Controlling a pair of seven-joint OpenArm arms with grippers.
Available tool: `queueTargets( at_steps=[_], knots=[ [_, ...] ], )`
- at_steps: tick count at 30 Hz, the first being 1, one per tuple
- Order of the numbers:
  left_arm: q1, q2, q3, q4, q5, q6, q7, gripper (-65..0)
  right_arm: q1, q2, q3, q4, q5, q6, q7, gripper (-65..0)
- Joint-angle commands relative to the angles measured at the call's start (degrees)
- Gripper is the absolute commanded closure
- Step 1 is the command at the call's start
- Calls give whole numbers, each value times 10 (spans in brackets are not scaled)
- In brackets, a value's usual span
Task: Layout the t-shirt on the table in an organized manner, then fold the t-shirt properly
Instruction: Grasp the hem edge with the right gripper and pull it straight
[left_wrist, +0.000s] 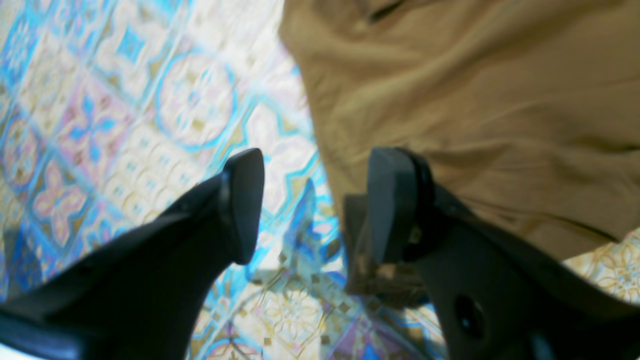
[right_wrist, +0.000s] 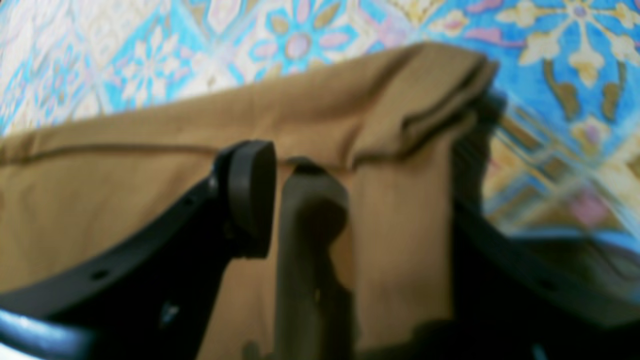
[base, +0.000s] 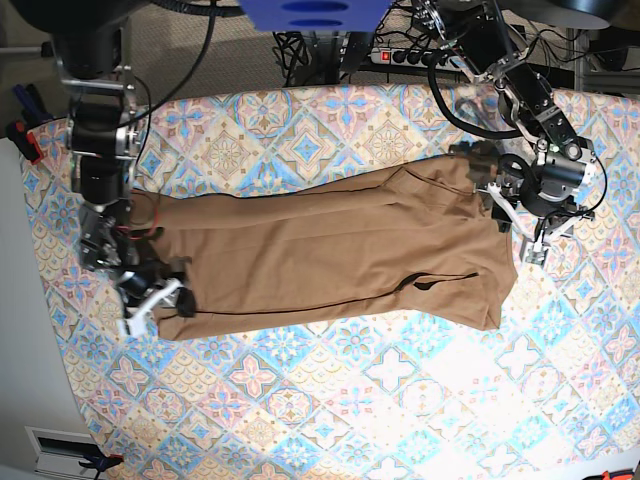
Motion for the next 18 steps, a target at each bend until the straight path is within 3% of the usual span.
queueTargets(
  at_steps=[1, 5, 7, 9, 18],
  knots=[
    [-4, -5, -2, 10, 2, 3, -6, -325, -1, 23, 9, 2, -7, -17, -13, -309],
    [1, -5, -2, 10, 2, 3, -6, -325, -46, 29, 103, 4, -7, -17, -17, -309],
    [7, -5, 2, 10, 2, 3, -9, -325, -67, 35, 147, 5, -10, -17, -44, -309],
    [7, -5, 2, 10, 2, 3, -9, -325, -84, 47, 169, 19, -10, -16, -69, -309],
    [8, -5, -1, 10, 2, 3, -6, -325, -139, 47, 257, 170, -10, -16, -156, -309]
  ],
)
